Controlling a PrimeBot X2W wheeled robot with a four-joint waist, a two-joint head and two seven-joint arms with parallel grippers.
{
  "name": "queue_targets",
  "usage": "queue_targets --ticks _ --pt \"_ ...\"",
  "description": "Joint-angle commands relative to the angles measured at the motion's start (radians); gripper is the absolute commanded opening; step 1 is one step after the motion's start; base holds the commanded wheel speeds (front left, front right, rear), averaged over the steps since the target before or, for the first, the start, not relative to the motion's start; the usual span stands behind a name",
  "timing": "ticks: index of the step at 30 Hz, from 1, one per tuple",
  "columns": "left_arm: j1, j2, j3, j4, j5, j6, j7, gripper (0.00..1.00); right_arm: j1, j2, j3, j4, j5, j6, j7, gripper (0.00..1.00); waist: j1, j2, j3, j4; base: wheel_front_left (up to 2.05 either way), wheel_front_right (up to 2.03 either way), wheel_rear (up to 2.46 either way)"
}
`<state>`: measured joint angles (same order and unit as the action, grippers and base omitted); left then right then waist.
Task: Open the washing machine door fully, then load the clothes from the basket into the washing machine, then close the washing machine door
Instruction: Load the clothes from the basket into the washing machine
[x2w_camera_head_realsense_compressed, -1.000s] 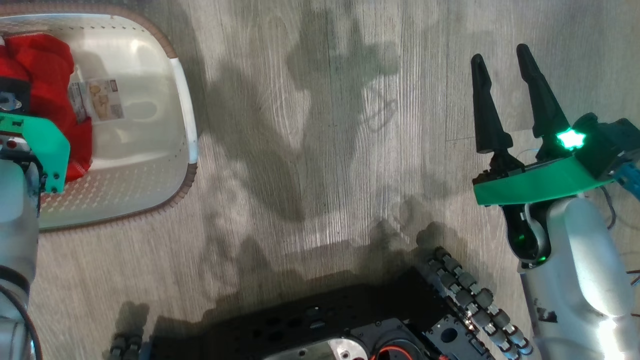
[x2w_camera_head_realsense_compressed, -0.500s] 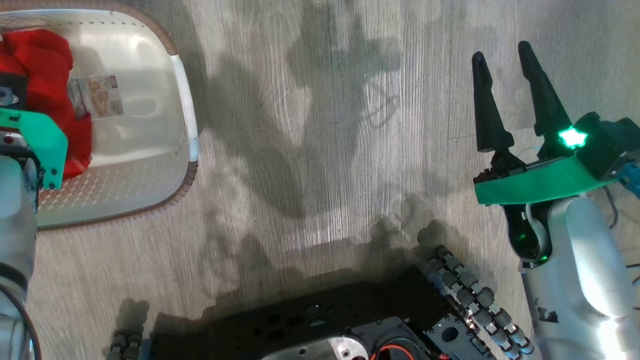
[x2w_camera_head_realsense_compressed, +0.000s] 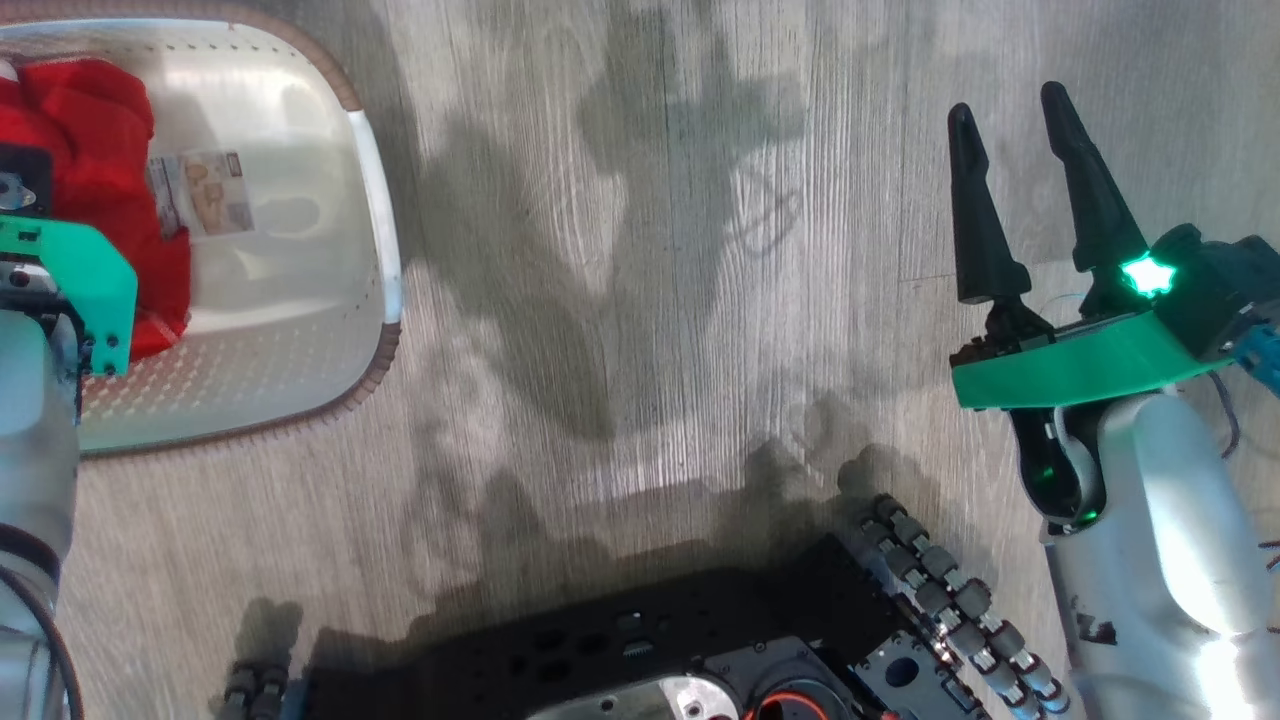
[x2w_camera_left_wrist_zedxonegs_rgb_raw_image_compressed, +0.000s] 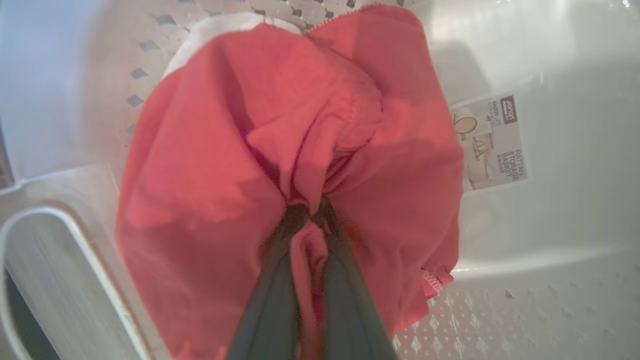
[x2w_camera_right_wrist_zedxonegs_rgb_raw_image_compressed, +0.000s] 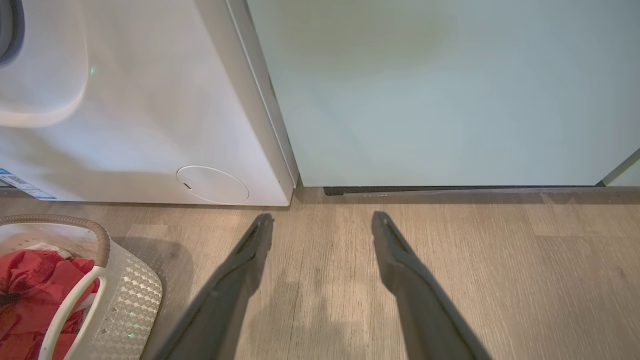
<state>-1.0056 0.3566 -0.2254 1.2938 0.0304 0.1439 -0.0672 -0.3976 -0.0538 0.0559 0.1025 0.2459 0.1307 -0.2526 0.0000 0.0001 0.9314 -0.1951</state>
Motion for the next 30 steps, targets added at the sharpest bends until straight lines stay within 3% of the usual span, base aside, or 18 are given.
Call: queue_targets --ticks 1,30 --pt "0.036 0.043 0.014 -0.003 -0.009 0.003 -0.007 0.00 0.035 0.004 0.013 -0.020 -0.008 0.000 -0.009 1.00 0.0000 -0.0001 -0.013 0.000 0.00 0.00 0.00" --pt "0.234 0.004 -0.018 -0.003 -0.070 -0.039 -0.144 0.00 0.041 0.004 0.064 0.052 0.010 0.000 -0.009 1.00 0.0000 -0.0001 -0.329 0.004 0.00 0.00 0.00"
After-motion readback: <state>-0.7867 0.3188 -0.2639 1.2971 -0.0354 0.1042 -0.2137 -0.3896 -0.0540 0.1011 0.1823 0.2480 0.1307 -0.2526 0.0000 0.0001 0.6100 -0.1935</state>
